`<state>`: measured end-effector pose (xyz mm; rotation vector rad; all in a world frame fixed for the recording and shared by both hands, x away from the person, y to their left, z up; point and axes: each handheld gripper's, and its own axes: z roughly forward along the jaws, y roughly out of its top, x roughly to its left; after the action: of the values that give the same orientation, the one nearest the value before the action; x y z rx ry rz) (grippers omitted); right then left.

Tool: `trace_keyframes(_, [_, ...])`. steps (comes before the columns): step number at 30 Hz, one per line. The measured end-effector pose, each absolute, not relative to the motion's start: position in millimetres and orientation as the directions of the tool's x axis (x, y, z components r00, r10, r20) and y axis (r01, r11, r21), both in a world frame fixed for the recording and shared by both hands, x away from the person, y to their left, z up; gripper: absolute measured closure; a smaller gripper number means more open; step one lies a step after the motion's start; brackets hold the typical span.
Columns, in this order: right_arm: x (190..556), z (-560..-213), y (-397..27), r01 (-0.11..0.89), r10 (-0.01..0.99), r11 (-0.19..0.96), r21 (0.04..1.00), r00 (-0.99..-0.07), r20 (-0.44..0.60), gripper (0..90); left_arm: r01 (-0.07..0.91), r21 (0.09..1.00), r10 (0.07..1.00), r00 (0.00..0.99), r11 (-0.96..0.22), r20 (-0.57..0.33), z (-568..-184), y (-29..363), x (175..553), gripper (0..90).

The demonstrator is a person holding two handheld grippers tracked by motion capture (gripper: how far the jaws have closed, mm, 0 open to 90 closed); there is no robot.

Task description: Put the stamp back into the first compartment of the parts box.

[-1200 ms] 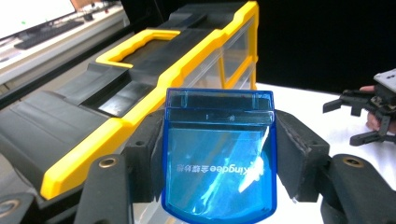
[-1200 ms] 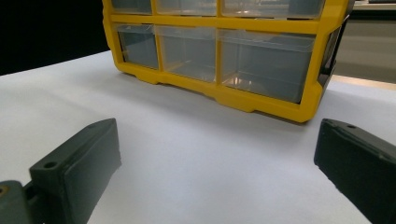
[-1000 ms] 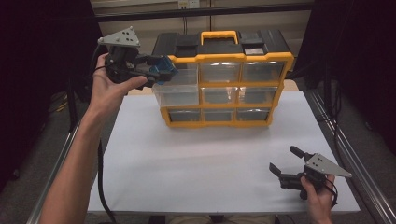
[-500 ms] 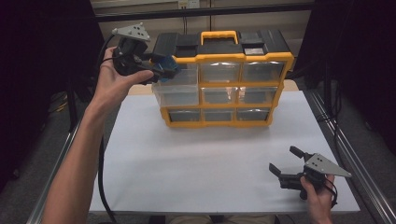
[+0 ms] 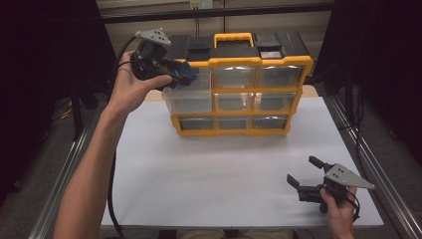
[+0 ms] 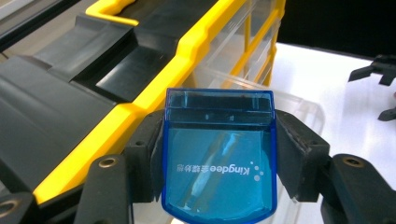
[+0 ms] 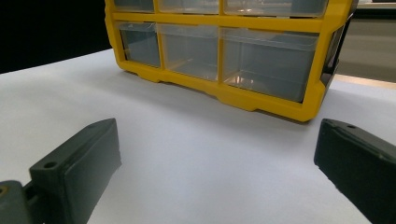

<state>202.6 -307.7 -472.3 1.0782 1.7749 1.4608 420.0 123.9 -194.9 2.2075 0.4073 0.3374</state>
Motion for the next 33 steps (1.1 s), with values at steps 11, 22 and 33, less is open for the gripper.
trace_keyframes(11, [203,-472,-308,0.213,0.866,0.068,0.975,-0.497,0.048,0.2,0.186,0.809,0.415,0.906,-0.558,0.079,-200,125,424,28.4])
trace_keyframes(22, [202,-473,-308,0.214,0.870,0.062,0.975,-0.490,0.052,0.0,0.146,0.879,0.486,0.867,-0.454,0.107,-205,136,414,6.9])
trace_keyframes(33, [206,-474,-310,0.213,0.873,0.060,0.975,-0.485,0.052,0.0,0.084,0.935,0.542,0.831,-0.344,0.124,-212,160,398,3.8])
